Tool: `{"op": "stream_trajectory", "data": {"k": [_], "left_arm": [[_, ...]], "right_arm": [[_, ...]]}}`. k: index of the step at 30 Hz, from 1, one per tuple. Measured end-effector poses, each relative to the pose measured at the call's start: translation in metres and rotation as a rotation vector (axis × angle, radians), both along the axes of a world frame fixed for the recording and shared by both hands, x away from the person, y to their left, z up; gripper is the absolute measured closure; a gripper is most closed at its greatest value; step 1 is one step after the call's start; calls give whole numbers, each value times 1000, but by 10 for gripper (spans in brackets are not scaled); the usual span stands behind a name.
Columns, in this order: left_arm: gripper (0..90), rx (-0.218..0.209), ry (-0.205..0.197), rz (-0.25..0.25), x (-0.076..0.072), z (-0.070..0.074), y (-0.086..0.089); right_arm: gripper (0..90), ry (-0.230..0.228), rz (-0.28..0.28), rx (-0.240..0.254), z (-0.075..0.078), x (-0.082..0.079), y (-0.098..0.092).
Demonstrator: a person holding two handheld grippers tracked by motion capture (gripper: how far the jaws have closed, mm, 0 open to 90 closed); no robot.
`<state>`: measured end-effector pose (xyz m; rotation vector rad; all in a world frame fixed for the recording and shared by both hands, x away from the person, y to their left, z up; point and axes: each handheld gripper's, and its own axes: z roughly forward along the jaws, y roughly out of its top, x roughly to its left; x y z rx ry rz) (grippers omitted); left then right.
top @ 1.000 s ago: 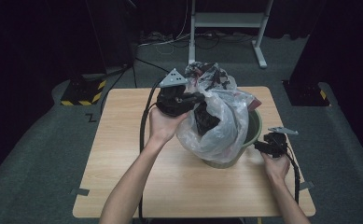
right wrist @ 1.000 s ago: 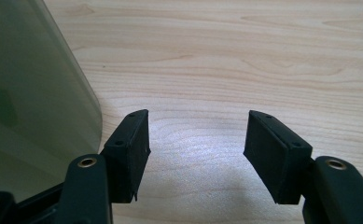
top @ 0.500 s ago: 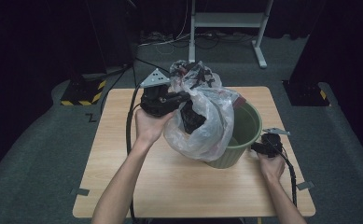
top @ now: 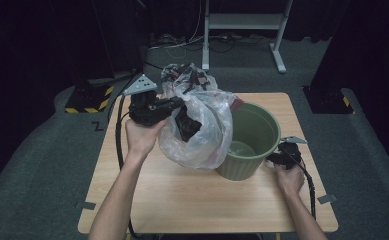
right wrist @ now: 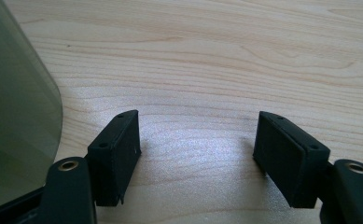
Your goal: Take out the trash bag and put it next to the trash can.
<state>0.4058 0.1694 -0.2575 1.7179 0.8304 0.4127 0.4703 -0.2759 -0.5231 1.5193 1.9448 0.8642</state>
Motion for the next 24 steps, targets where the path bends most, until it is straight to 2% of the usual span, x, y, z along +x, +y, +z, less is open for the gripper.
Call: {"op": "stream_trajectory", "data": {"k": [4,8,18,22,24], "left_arm": [[885,-21,1,24,-1,-4,12],[884,-61,22,36,-1,-9,26],[884,-65,30,95,-7,-13,50],[884,-60,37,114,-8,-17,56],[884,-44,38,128,-8,-19,58]], "right_arm": [[309,0,-1,0,0,0,0],[308,1,-2,0,0,0,0],[306,1,-4,-3,0,0,0],[306,0,-3,-2,0,0,0],[306,0,-3,-1,0,0,0]]}}
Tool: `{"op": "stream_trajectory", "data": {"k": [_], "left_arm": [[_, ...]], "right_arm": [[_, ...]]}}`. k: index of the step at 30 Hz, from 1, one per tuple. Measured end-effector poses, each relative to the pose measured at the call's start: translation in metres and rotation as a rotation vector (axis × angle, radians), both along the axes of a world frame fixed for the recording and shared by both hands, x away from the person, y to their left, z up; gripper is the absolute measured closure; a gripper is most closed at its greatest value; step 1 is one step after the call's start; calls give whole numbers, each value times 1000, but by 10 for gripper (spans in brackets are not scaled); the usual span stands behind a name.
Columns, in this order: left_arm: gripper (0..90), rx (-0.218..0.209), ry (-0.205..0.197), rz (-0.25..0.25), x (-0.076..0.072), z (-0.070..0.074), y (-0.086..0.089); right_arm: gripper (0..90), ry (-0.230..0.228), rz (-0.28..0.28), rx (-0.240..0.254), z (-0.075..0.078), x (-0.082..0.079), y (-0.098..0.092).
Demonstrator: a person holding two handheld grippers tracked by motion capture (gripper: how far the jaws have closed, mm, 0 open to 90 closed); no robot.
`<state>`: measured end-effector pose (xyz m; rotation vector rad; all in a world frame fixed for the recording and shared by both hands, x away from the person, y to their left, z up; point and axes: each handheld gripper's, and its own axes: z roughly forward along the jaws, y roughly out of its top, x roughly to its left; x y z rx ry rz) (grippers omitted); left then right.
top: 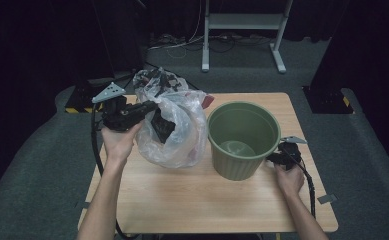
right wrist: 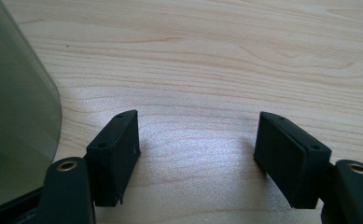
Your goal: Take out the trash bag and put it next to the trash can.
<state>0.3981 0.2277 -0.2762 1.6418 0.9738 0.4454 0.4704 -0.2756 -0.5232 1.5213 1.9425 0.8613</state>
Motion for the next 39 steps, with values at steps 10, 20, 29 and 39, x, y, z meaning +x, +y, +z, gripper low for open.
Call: {"op": "stream_trajectory", "data": {"k": [10,20,29,39], "left_arm": [[884,43,22,52,1,-10,9],[884,94,42,92,9,-23,9],[884,136,55,124,18,-34,4],[884,164,71,137,31,-47,-6]], "right_arm": [[306,0,0,1,0,0,0],[306,0,0,0,0,0,0],[306,0,0,0,0,0,0],[306,1,-3,2,0,0,0]]}}
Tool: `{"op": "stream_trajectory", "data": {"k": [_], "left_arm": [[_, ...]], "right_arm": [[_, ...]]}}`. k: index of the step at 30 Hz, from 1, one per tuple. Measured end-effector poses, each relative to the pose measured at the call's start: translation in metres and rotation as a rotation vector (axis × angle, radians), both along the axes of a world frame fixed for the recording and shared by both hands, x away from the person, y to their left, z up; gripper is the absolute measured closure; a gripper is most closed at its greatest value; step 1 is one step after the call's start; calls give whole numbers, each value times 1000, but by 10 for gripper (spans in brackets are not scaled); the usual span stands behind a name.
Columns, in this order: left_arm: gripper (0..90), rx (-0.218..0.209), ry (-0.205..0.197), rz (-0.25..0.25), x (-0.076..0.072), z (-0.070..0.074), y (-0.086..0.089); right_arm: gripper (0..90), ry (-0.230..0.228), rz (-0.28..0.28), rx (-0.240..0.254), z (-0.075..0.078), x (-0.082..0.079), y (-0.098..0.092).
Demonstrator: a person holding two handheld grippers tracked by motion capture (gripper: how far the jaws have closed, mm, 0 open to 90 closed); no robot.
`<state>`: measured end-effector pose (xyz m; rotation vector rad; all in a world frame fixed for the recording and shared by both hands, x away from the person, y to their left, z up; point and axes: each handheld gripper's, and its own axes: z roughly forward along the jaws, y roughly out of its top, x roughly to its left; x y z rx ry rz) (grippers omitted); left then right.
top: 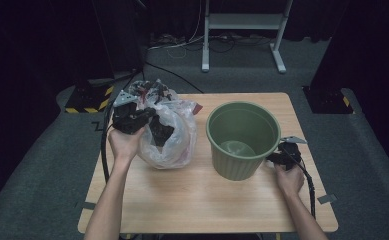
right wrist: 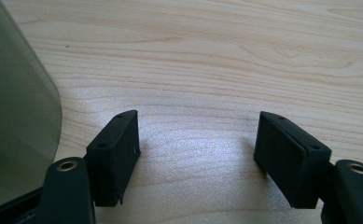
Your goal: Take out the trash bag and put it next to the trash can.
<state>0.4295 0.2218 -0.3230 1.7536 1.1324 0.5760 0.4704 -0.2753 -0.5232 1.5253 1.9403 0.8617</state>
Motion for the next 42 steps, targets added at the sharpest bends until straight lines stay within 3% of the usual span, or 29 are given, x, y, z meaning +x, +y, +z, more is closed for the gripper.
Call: {"op": "stream_trajectory", "data": {"k": [26,42], "left_arm": [[883,17,52,22,27,-28,-17],[882,57,73,28,43,-45,-32]], "right_arm": [[304,1,1,0,0,0,0],[303,1,1,1,0,0,0]]}}
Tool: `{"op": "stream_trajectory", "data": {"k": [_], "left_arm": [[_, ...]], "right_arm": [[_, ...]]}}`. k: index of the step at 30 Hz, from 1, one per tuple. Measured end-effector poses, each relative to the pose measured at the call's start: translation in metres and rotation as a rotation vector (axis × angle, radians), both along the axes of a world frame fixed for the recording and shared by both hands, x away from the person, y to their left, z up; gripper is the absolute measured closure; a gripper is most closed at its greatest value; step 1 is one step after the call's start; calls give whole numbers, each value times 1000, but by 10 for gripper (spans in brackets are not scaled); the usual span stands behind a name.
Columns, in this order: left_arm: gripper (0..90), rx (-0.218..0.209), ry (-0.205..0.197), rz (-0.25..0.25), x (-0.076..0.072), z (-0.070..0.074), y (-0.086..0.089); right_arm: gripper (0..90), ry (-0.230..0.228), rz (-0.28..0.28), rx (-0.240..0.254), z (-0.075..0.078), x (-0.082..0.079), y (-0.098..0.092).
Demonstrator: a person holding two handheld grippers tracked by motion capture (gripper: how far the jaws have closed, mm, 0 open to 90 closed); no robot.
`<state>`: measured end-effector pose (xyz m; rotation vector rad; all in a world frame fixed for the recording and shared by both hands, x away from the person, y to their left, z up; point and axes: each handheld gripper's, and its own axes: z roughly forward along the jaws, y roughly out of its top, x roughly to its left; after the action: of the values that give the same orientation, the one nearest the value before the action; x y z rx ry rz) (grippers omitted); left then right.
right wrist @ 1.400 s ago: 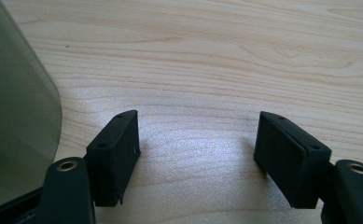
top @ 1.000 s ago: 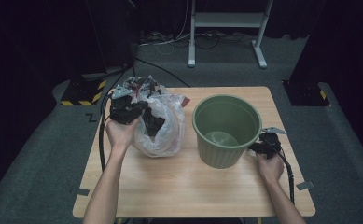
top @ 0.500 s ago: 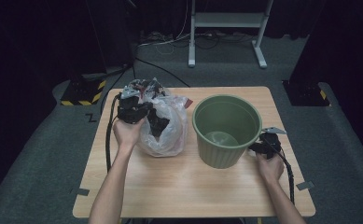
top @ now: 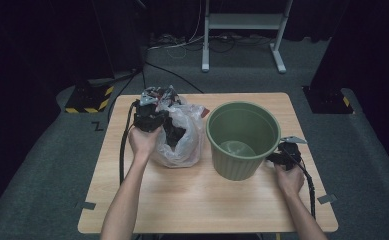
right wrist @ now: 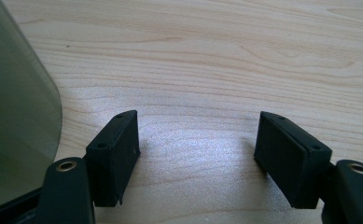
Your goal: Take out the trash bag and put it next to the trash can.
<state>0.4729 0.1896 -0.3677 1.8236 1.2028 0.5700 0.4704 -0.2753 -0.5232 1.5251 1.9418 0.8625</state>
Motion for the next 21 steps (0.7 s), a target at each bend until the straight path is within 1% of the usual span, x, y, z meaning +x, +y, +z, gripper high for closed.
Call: {"op": "stream_trajectory", "data": {"k": [2,4,10,12,14,21], "left_arm": [[882,4,3,1,2,-2,-1],[882,-1,6,4,4,-4,-3],[874,15,15,8,10,-11,-7],[868,18,17,6,12,-14,-9],[864,12,24,9,15,-17,-11],[840,26,39,15,23,-25,-16]], "right_arm": [[303,0,0,0,0,0,0],[303,0,0,0,0,0,0],[303,0,0,0,0,0,0],[302,0,0,0,0,0,0],[302,0,0,0,0,0,0],[301,0,1,0,0,0,0]]}}
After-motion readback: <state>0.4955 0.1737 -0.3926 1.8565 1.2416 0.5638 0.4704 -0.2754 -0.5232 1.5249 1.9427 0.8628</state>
